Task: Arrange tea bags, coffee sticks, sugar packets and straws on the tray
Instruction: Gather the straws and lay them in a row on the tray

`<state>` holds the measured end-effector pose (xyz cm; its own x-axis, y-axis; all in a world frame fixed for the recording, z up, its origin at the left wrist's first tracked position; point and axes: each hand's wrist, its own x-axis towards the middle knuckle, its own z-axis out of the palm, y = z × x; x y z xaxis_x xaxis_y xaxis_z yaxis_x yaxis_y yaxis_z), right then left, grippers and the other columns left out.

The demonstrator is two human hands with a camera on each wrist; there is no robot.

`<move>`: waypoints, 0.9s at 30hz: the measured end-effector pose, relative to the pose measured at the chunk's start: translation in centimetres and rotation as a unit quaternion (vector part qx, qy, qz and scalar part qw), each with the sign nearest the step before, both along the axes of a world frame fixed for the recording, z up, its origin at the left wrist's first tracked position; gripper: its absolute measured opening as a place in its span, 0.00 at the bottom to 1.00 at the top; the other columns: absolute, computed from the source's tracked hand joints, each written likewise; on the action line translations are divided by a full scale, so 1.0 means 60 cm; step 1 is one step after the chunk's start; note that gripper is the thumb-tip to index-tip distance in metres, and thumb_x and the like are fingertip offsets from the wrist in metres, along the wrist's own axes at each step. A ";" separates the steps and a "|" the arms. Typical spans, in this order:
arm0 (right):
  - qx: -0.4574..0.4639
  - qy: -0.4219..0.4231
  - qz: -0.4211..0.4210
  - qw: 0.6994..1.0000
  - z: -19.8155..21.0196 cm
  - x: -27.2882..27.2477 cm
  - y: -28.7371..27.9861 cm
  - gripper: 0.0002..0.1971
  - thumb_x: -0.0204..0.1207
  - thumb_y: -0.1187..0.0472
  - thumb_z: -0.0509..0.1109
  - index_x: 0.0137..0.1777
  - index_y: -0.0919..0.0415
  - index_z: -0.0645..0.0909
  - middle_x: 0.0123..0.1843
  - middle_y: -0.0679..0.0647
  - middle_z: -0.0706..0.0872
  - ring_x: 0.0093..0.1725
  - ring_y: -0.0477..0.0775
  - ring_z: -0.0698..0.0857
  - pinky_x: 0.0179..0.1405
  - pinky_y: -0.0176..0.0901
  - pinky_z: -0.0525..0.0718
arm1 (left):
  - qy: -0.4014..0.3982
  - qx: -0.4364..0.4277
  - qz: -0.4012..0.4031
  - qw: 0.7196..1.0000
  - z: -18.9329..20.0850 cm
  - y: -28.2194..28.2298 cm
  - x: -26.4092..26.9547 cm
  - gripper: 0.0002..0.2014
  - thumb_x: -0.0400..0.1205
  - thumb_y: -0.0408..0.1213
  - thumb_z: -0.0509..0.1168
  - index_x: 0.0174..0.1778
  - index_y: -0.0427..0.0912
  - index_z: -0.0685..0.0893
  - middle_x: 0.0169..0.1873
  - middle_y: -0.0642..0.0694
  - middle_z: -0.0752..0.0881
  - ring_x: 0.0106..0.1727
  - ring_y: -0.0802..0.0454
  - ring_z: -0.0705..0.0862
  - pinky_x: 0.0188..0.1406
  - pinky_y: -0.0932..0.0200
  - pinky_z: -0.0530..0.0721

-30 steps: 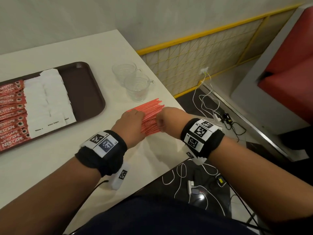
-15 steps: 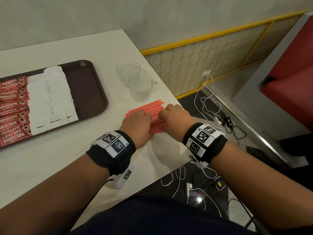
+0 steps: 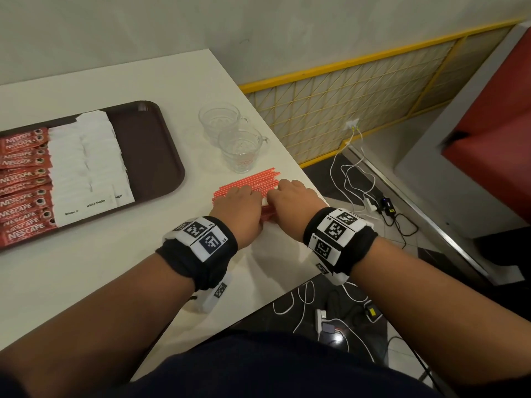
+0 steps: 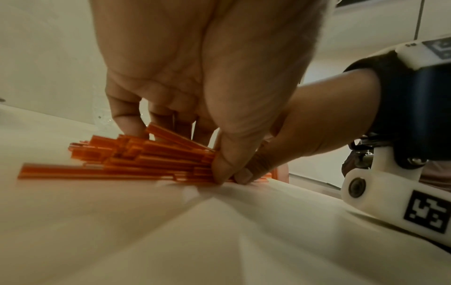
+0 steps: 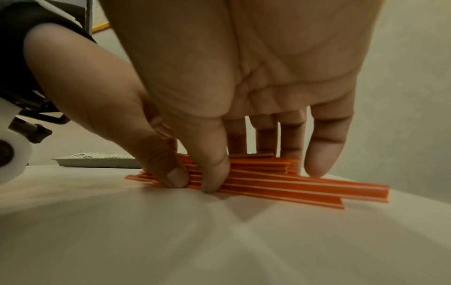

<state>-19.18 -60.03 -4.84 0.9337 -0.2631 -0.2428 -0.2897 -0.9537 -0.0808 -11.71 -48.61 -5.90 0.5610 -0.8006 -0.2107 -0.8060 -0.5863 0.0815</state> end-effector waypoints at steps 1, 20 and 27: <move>-0.003 0.005 0.002 1.000 0.002 0.001 0.002 0.13 0.82 0.56 0.63 0.64 0.57 0.75 0.62 0.57 0.75 0.63 0.60 0.74 0.56 0.51 0.74 | -0.004 -0.001 -0.002 1.000 0.000 -0.001 0.000 0.15 0.84 0.45 0.61 0.64 0.42 0.77 0.61 0.42 0.78 0.63 0.41 0.77 0.57 0.44 0.80; -0.007 0.061 0.005 0.998 0.008 0.004 0.025 0.15 0.83 0.57 0.60 0.67 0.59 0.73 0.66 0.58 0.78 0.66 0.61 0.76 0.60 0.53 0.75 | -0.013 0.018 -0.079 0.997 -0.024 0.005 0.004 0.14 0.88 0.35 0.52 0.66 0.36 0.74 0.62 0.37 0.79 0.61 0.40 0.78 0.62 0.47 0.78; -0.002 0.070 0.026 0.997 -0.003 -0.005 0.035 0.16 0.85 0.54 0.58 0.67 0.62 0.72 0.64 0.60 0.77 0.64 0.61 0.75 0.58 0.52 0.76 | 0.051 -0.012 -0.093 0.994 -0.007 0.019 0.010 0.09 0.82 0.38 0.62 0.54 0.40 0.82 0.49 0.42 0.84 0.50 0.42 0.83 0.52 0.48 0.82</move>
<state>-19.47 -57.95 -5.02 0.9035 -0.2154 -0.3705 -0.2471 -0.9682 -0.0398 -11.13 -47.50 -6.30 0.3788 -0.8945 -0.2376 -0.8875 -0.4238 0.1807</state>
